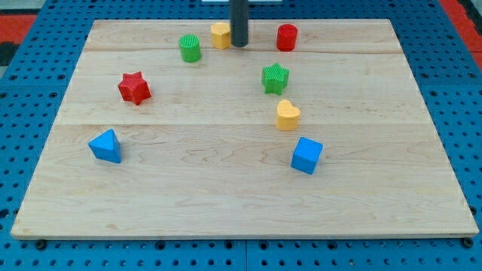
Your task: Push the red circle slightly to the top of the green star
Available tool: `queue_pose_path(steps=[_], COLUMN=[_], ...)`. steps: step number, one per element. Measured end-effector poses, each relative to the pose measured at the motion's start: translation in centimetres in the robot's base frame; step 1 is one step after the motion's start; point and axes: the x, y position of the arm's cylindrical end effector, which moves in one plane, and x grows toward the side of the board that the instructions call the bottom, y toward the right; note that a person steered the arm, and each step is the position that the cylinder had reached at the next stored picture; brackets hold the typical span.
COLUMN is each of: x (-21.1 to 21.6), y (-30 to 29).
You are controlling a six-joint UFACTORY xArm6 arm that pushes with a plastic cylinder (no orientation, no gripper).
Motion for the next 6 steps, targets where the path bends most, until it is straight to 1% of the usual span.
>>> queue_pose_path(steps=[1, 2, 3, 4, 5, 6], x=[-2.5, -2.6, -2.6, -2.6, -2.2, -0.4], y=[3.6, 5.5, 10.7, 11.0, 12.8, 13.1])
